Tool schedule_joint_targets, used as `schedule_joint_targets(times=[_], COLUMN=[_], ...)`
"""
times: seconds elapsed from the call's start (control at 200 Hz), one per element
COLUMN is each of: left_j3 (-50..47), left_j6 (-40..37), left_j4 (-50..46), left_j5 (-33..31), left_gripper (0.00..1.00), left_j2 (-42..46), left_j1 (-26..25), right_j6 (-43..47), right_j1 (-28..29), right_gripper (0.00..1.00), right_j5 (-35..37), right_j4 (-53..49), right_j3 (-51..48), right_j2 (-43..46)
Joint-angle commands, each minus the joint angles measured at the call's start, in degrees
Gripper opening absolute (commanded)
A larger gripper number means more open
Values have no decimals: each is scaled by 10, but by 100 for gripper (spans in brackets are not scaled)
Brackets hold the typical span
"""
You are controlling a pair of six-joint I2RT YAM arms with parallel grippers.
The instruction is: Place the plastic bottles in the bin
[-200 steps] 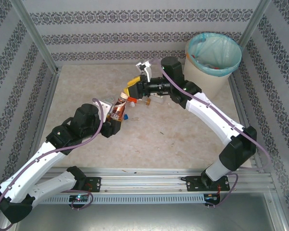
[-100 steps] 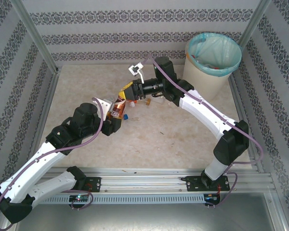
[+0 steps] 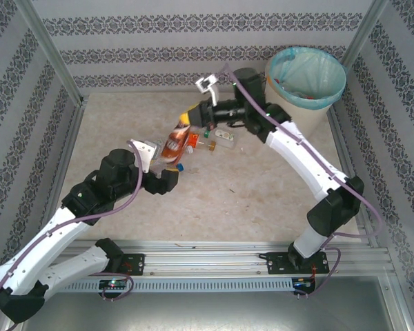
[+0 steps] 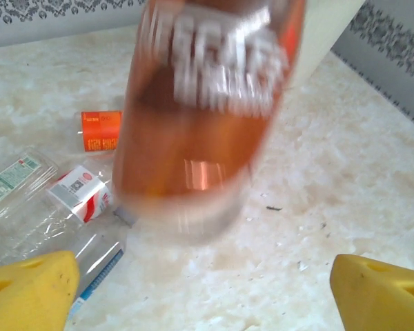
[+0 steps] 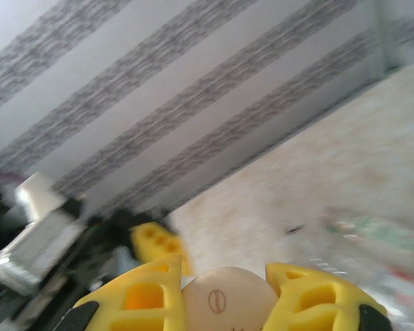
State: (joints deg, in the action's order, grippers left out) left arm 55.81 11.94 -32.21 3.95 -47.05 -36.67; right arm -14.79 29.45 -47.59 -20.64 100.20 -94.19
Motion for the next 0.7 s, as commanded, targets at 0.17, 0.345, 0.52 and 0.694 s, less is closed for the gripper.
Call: schedule_joint_targets(times=[0.17, 0.345, 0.52, 0.694], left_j3=[-20, 11, 56, 102], left_j6=[28, 47, 66, 79], left_j4=[96, 151, 219, 249], left_j5=[21, 65, 117, 146], left_gripper=[100, 100, 100, 99], left_j2=[8, -55, -129, -183], left_j1=[-5, -5, -5, -6], right_j6=[145, 178, 210, 220], right_j1=[-142, -213, -243, -260], right_gripper=[0, 0, 0, 0], right_j5=[424, 531, 584, 605], right_j4=[-60, -54, -57, -56], right_j3=[93, 155, 213, 225], right_j2=[66, 14, -63, -132])
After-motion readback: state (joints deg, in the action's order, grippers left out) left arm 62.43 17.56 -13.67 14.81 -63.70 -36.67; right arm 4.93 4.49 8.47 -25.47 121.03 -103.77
